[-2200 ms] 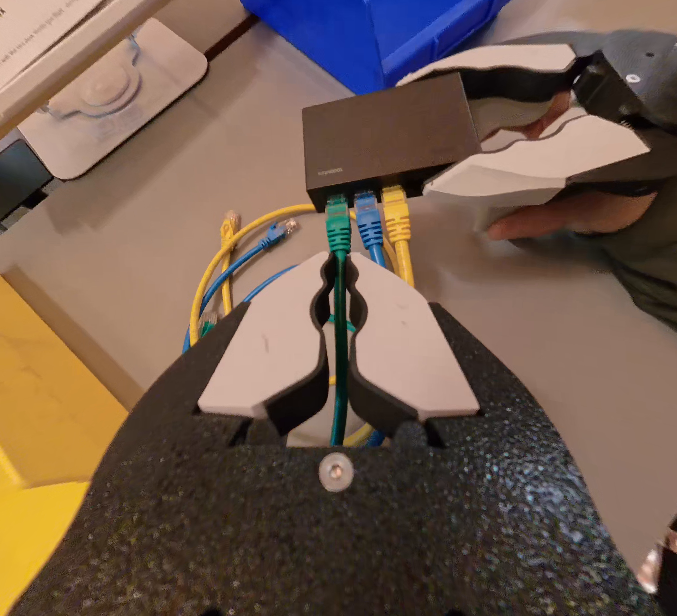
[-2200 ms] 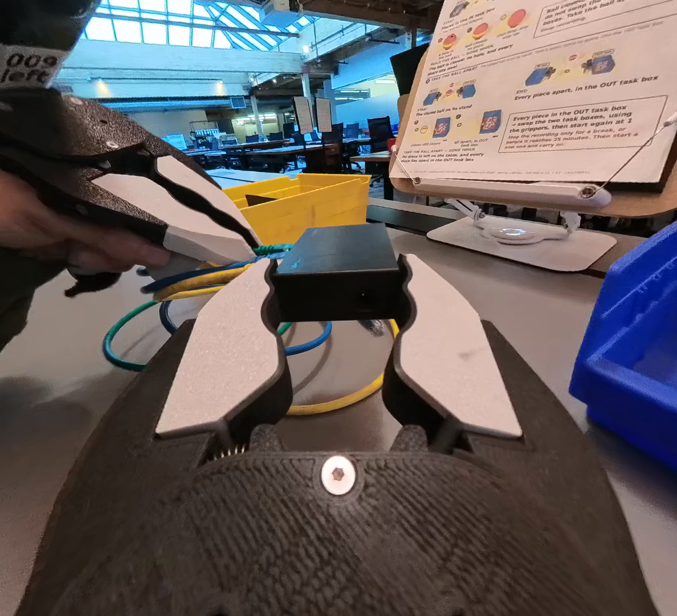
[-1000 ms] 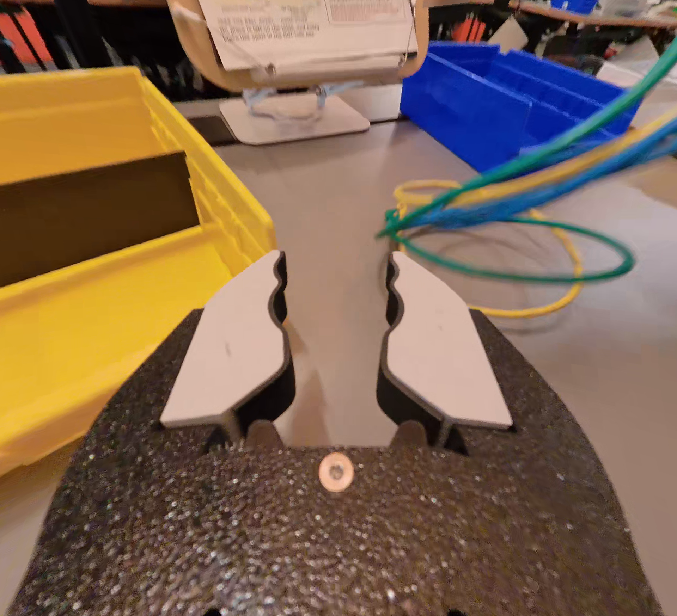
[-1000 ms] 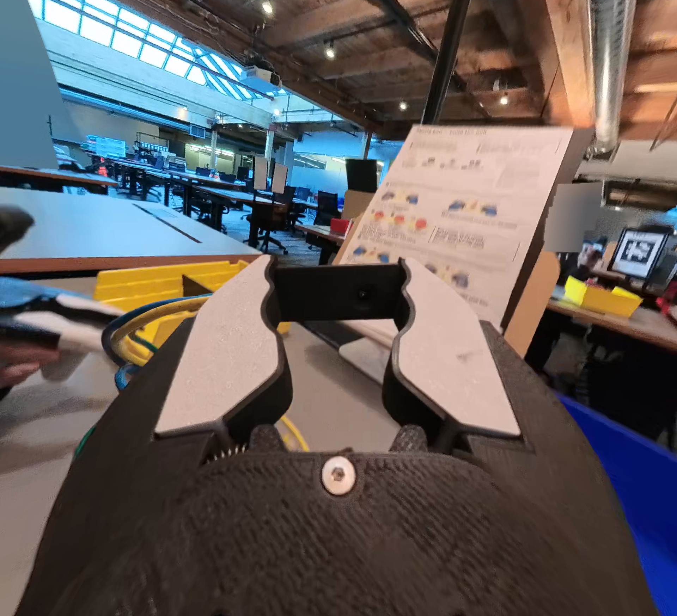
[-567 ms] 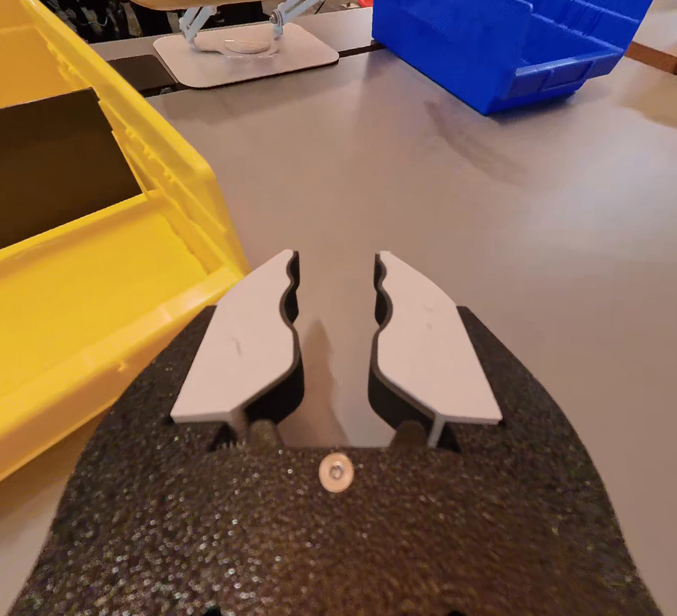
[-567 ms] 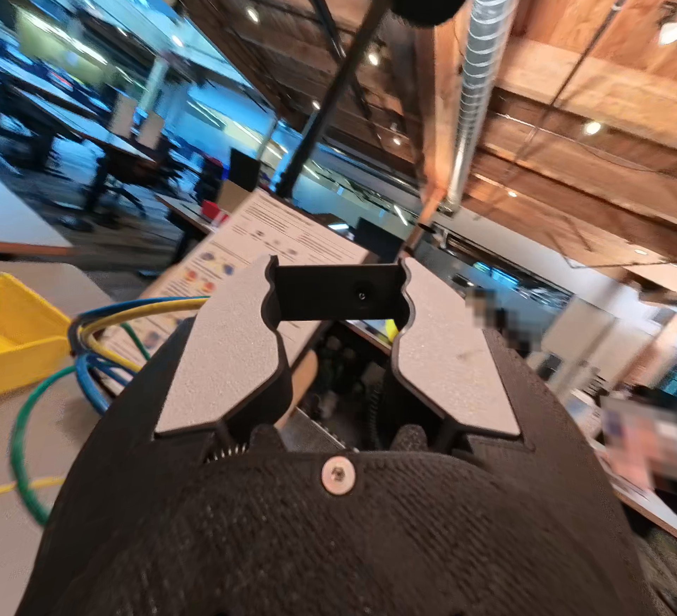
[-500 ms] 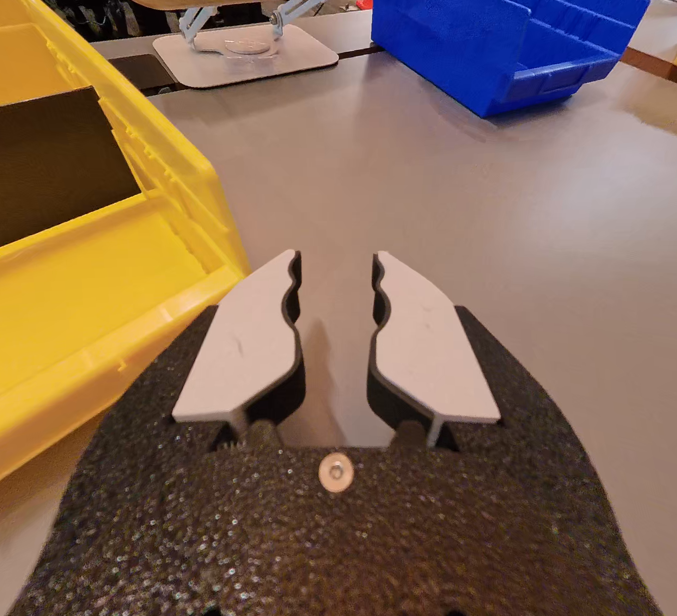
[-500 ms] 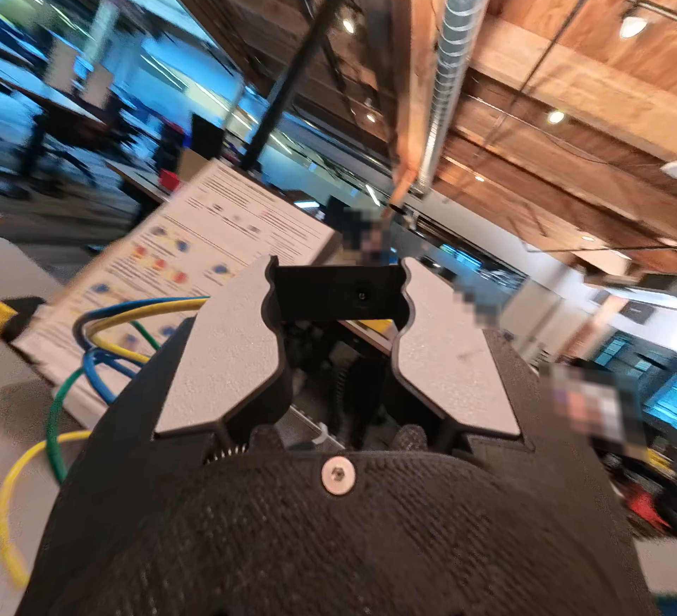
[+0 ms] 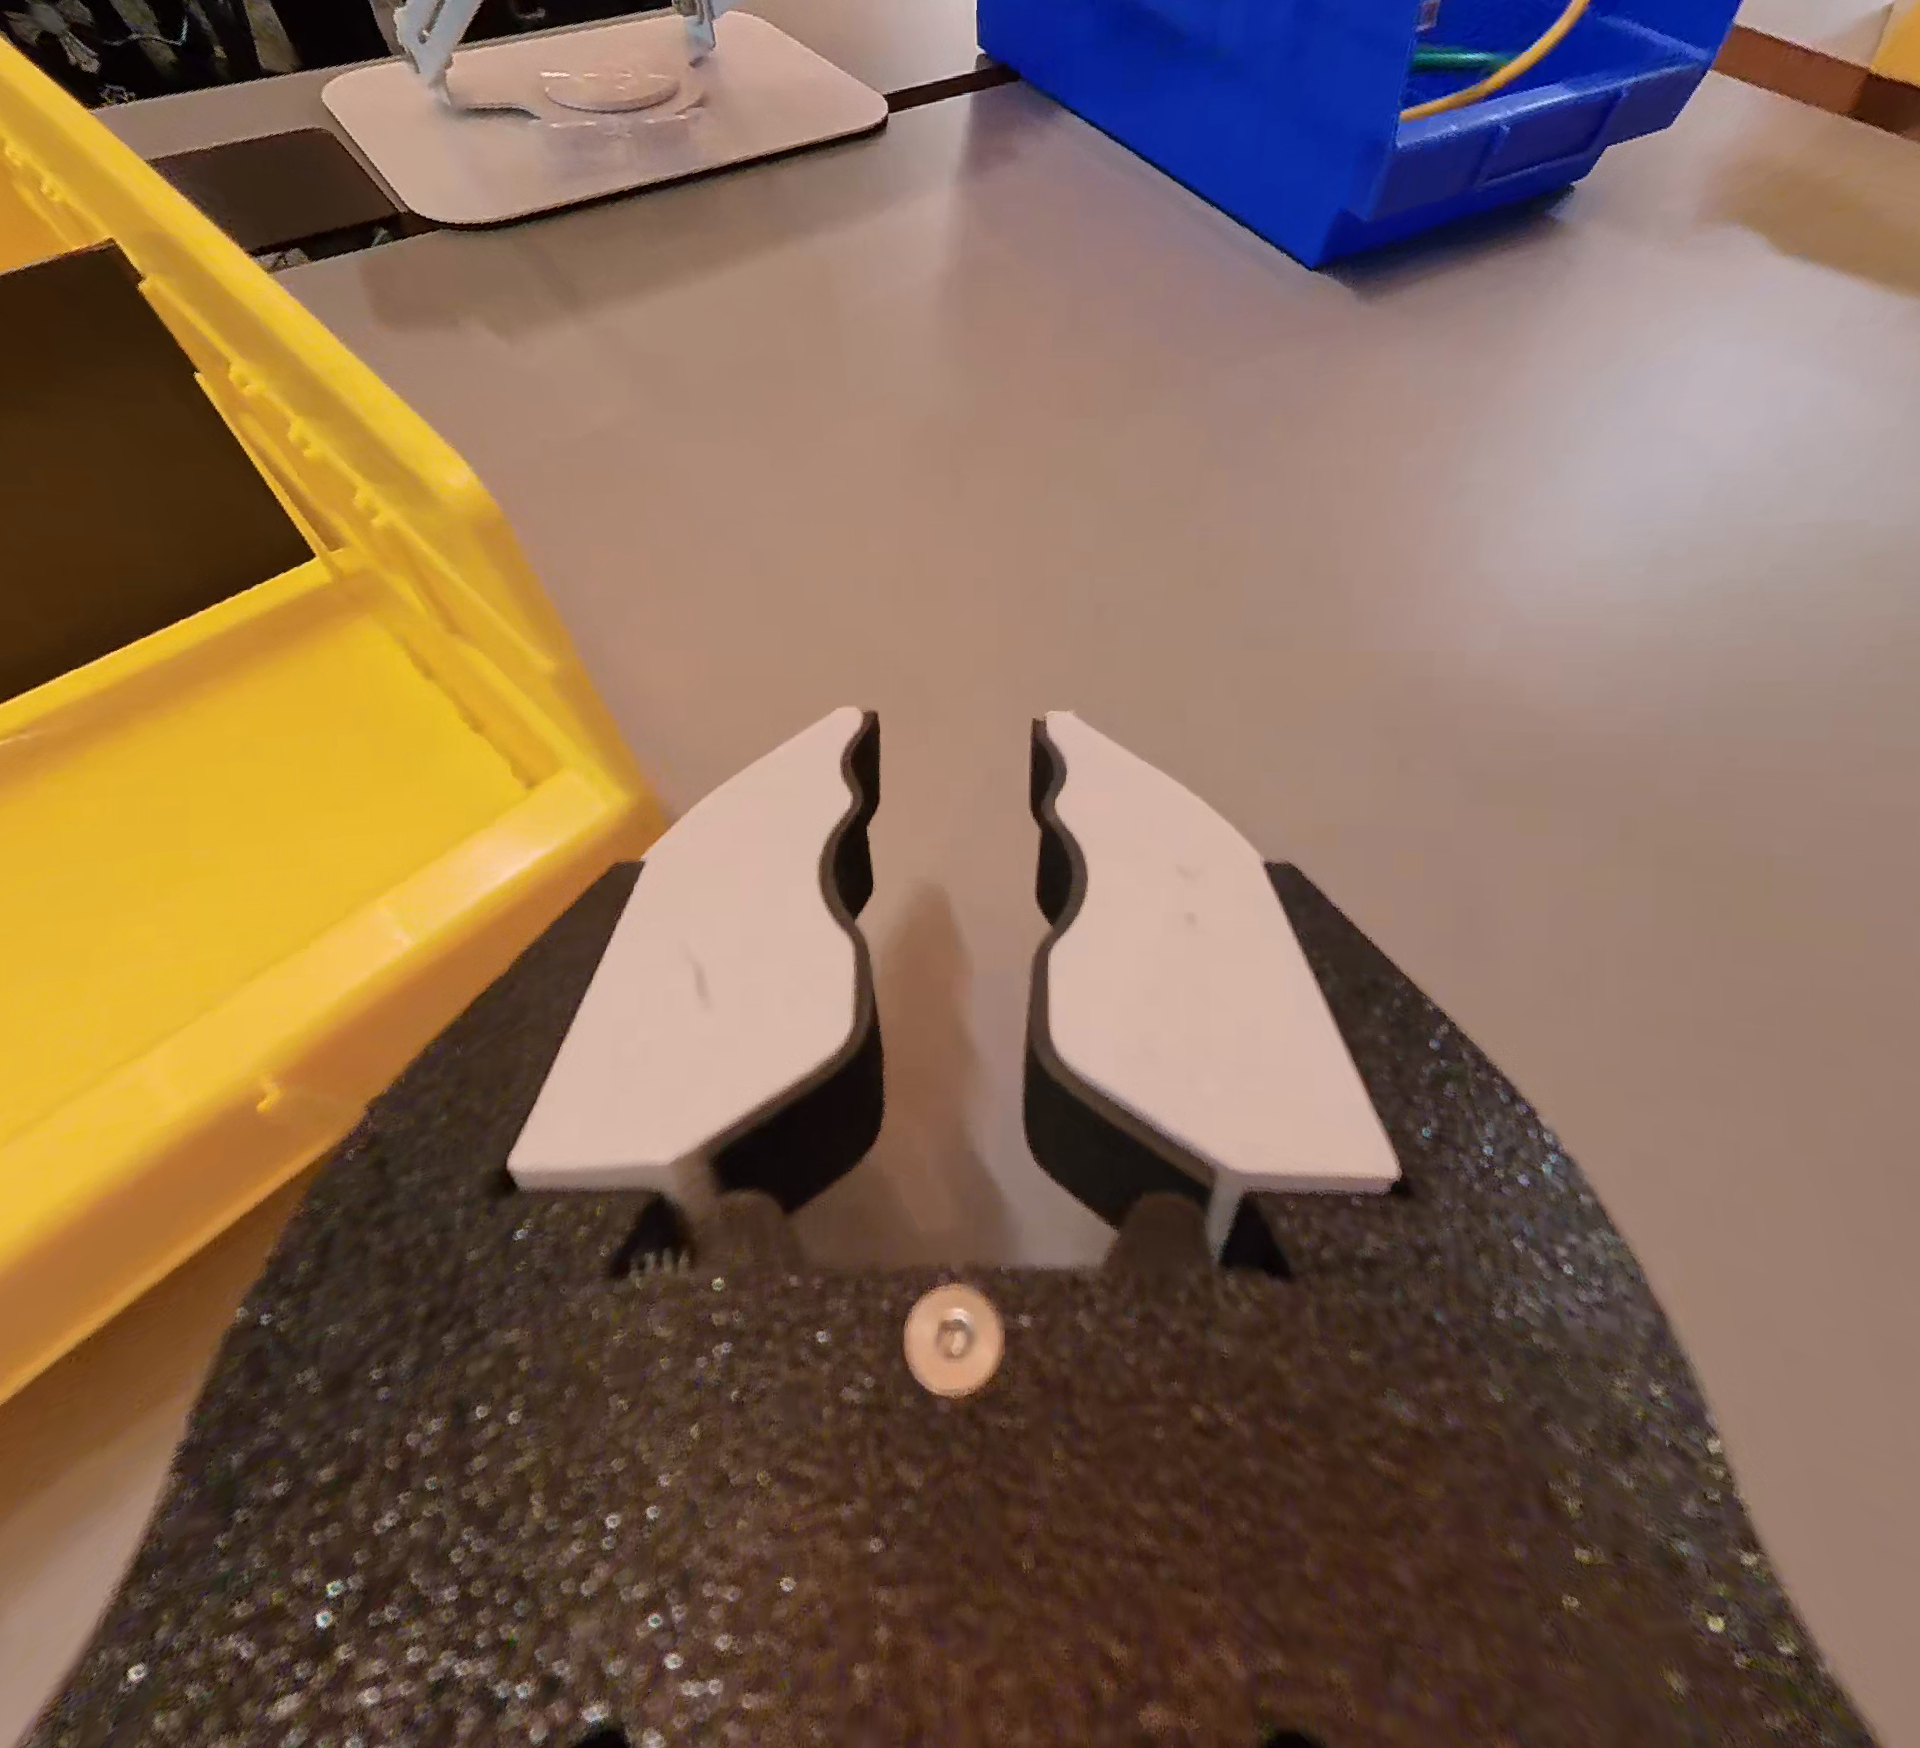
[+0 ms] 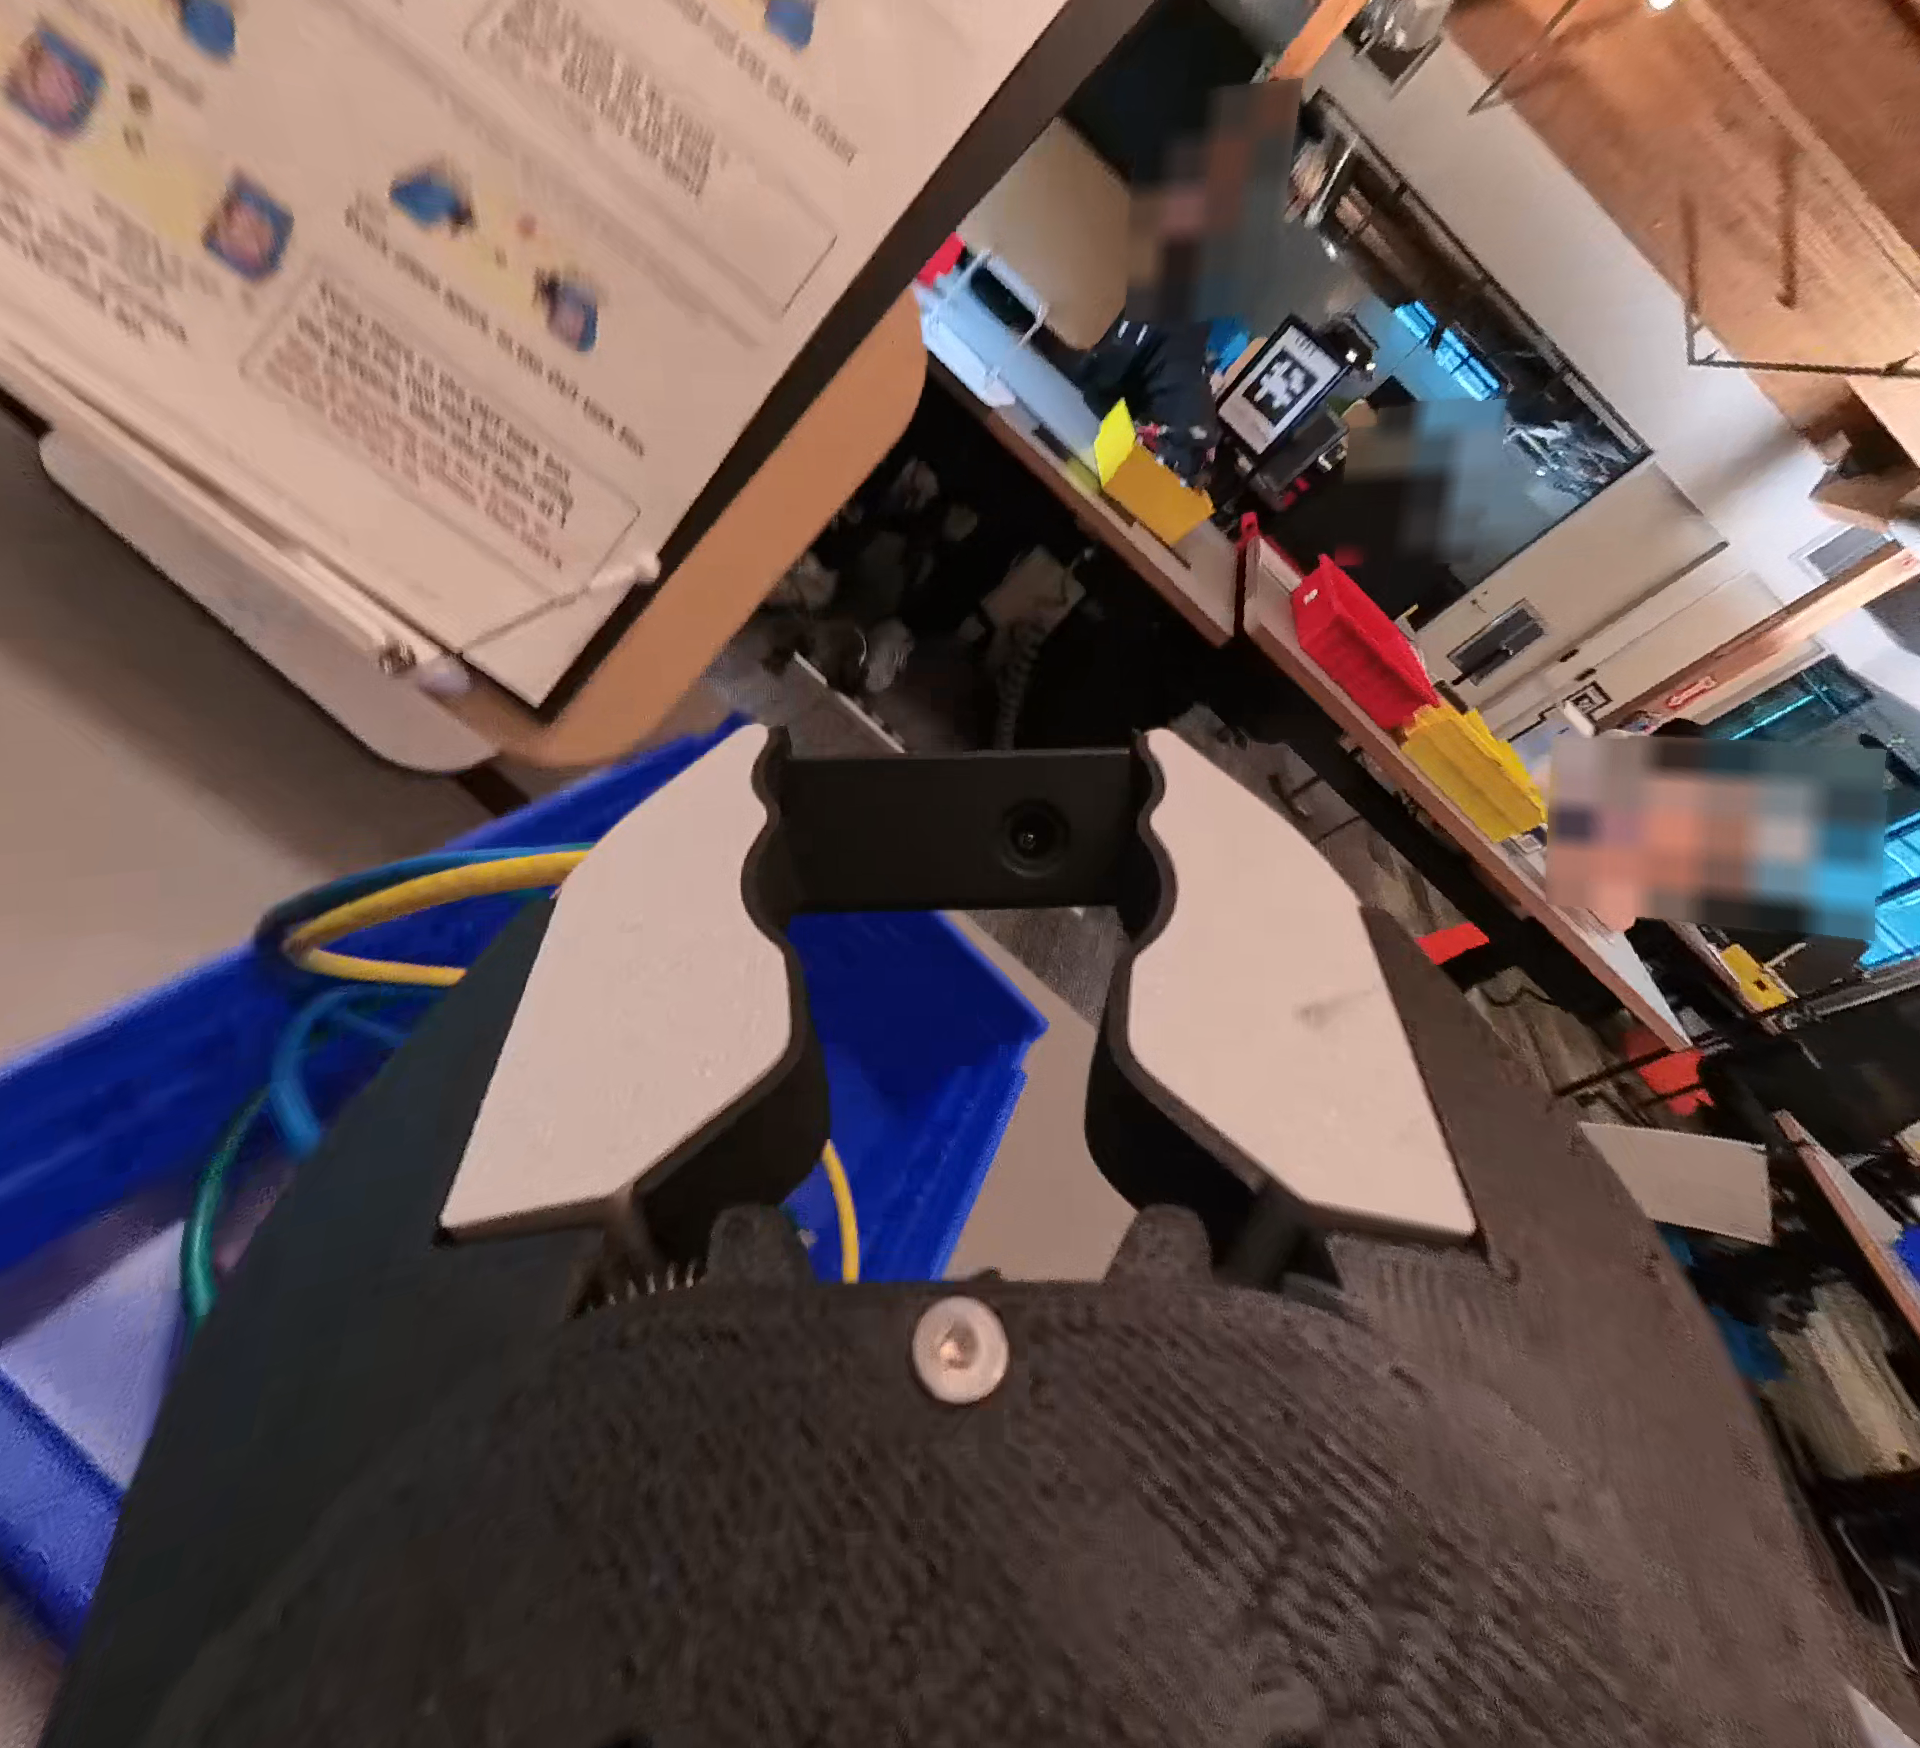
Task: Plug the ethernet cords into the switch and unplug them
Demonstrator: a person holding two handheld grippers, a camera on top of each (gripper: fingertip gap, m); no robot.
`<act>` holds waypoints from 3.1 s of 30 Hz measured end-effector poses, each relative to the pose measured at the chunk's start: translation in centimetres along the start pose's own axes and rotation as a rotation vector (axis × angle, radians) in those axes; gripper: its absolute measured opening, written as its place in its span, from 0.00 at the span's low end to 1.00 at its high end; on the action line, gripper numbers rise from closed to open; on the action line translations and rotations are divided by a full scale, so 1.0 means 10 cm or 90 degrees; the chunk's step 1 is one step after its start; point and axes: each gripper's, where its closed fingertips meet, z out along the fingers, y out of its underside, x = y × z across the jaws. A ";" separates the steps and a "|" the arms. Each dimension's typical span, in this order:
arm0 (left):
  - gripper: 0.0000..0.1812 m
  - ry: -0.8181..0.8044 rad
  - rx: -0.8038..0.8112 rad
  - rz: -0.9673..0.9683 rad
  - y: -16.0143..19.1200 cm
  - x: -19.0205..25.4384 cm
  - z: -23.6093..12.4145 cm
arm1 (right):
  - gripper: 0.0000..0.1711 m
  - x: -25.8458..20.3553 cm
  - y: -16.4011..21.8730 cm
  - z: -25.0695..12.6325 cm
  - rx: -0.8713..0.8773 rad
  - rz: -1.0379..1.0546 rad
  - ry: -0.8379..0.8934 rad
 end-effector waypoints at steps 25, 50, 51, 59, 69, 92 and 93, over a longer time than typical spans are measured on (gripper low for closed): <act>0.11 -0.016 -0.054 0.087 0.09 0.16 0.10 | 0.40 -0.52 1.43 -0.81 -0.279 0.136 -0.081; 0.14 0.163 -0.087 0.153 -0.35 1.43 0.82 | 0.08 -0.57 1.85 -0.41 -0.301 0.197 -0.092; 0.14 0.168 -0.091 0.150 -0.34 1.46 0.86 | 0.08 -0.58 1.85 -0.40 -0.300 0.167 -0.099; 0.17 0.116 -0.035 0.127 -0.85 1.57 1.33 | 0.25 -0.34 1.45 -0.90 -0.187 0.318 0.013; 0.35 0.028 -0.055 0.060 -1.36 1.42 2.25 | 0.24 -0.67 1.68 -1.33 -0.167 0.243 0.077; 0.33 0.043 -0.043 -0.009 -1.32 1.36 2.53 | 0.42 -0.43 1.94 0.19 -0.314 0.065 -0.089; 0.33 0.041 -0.040 -0.006 -1.33 1.35 2.52 | 0.38 -0.46 1.88 0.18 -0.291 0.063 -0.103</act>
